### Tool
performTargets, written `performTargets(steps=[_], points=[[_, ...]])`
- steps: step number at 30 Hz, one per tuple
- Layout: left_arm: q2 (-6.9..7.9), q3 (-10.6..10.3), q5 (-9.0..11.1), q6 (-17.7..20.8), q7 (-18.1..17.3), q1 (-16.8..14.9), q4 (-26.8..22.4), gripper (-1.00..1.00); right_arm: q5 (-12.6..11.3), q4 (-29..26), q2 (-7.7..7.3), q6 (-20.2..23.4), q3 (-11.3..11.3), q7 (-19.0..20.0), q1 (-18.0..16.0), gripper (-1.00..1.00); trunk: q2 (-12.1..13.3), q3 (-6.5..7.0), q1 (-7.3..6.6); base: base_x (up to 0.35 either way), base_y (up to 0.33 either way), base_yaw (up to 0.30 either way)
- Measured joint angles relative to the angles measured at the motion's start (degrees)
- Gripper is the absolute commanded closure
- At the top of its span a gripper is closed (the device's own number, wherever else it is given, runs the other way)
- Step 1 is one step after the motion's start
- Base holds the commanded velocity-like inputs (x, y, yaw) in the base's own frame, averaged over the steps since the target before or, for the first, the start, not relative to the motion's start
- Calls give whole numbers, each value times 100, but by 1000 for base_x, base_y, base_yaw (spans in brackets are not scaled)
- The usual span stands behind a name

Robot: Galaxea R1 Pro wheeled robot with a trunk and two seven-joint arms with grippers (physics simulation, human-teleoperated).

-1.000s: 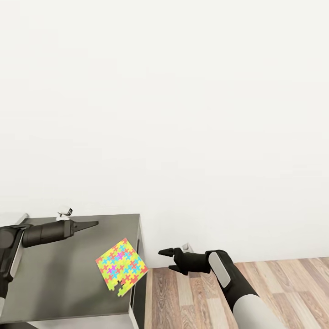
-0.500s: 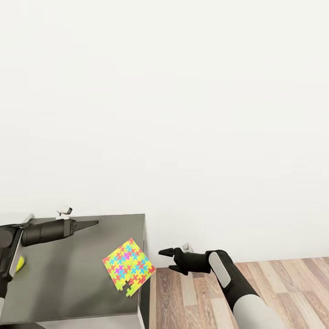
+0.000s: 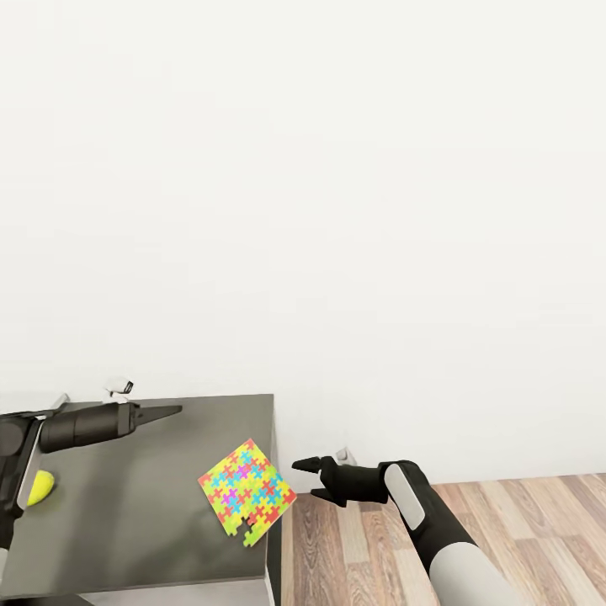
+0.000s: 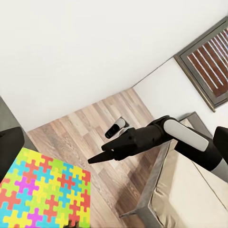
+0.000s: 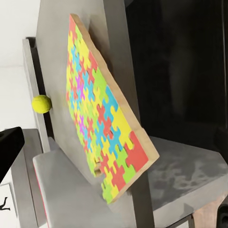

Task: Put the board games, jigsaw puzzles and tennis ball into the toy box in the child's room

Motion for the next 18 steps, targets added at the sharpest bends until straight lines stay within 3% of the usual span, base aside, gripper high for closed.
performTargets(steps=[18], points=[[-9, -10, 4, 0, 0, 170, -528, -100, 0, 0, -19, 0, 0, 0, 0, -100, 0, 0, 0, 0, 27, 0]])
